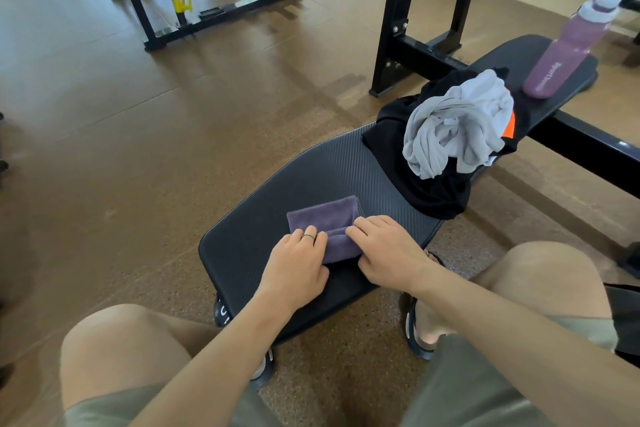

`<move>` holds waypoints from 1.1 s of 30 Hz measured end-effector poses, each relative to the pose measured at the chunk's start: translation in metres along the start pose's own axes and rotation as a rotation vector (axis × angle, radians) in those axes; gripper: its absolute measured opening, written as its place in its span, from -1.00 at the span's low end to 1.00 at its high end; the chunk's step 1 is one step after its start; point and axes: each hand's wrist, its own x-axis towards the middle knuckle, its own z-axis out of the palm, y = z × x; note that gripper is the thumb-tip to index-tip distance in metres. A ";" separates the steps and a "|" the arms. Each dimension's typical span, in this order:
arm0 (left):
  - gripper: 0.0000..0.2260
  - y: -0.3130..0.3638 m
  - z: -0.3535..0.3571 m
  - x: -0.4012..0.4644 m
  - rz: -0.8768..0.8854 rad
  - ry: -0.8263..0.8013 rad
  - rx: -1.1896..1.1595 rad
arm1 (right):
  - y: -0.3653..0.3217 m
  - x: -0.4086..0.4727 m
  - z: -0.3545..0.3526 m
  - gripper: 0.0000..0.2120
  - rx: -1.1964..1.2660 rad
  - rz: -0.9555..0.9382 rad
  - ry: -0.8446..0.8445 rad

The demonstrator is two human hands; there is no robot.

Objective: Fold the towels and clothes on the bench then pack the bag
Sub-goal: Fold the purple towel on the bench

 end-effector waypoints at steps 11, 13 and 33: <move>-0.71 -0.012 -0.009 0.014 -0.232 -0.351 -0.297 | 0.000 0.007 0.000 -0.71 0.596 0.563 -0.109; -0.71 -0.009 -0.011 0.018 -0.235 -0.374 -0.306 | -0.004 0.009 0.005 -0.66 0.573 0.587 -0.109; -0.82 0.122 -0.087 0.049 -0.440 -0.464 -1.540 | -0.001 -0.057 -0.078 -0.43 1.593 1.143 0.377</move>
